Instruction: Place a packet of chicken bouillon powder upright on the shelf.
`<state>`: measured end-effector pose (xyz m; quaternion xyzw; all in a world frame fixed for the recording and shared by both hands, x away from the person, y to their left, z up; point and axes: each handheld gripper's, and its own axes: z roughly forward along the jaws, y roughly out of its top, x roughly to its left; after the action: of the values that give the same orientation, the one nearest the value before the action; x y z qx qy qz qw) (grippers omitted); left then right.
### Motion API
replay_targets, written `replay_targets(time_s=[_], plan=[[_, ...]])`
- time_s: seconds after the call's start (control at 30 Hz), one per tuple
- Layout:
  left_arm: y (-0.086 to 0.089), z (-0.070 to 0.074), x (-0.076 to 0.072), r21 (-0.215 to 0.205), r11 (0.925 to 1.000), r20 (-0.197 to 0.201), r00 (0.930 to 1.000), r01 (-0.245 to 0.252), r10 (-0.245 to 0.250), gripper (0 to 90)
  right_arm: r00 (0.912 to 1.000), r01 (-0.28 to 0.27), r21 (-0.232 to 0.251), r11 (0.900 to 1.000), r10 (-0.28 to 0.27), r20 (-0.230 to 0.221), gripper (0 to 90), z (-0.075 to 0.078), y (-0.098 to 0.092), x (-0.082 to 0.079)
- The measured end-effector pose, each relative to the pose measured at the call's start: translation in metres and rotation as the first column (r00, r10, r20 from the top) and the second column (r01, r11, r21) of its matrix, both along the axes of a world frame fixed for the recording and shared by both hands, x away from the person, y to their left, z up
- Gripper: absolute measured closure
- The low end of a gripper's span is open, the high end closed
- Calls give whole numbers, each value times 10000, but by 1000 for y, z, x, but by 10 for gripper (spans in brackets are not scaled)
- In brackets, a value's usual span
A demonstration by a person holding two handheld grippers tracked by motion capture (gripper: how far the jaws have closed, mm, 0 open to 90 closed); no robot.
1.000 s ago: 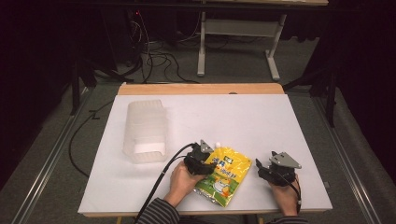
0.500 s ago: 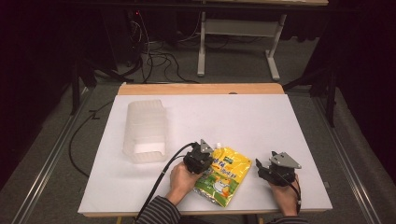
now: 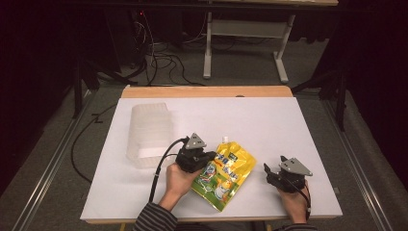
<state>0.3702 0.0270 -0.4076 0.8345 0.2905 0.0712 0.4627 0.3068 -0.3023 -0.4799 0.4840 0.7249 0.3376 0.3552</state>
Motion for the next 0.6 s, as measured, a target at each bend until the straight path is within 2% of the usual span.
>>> replay_targets(time_s=[0.1,0.17,0.23,0.27,0.3,0.37,0.47,0.6], plan=[[10,15,-3,-358,9993,326,9995,55,-44,893,10000,-35,-96,9999,34,-44,316,0,1,0],[13,18,-3,-469,9988,280,9996,104,-91,893,10000,-55,-87,9999,54,-33,316,0,1,0],[17,24,-3,-783,9966,158,9996,242,-230,893,10000,-30,-74,10000,29,-62,316,0,1,0],[18,32,-5,-588,9979,441,9987,270,-244,893,10000,-19,-23,10000,18,-43,316,0,0,0],[18,32,-5,-588,9979,441,9987,270,-244,893,10000,-22,-17,10000,22,6,316,0,0,0],[21,38,-9,-490,9984,705,9972,293,-258,893,10000,-16,-27,10000,15,-14,315,0,1,0],[26,45,-12,-560,9978,891,9956,354,-303,893,10000,-83,-132,9999,82,-39,315,0,1,1],[37,56,-10,-893,9957,984,9950,237,-148,893,10000,-9,-12,10000,9,-67,314,0,0,0]])
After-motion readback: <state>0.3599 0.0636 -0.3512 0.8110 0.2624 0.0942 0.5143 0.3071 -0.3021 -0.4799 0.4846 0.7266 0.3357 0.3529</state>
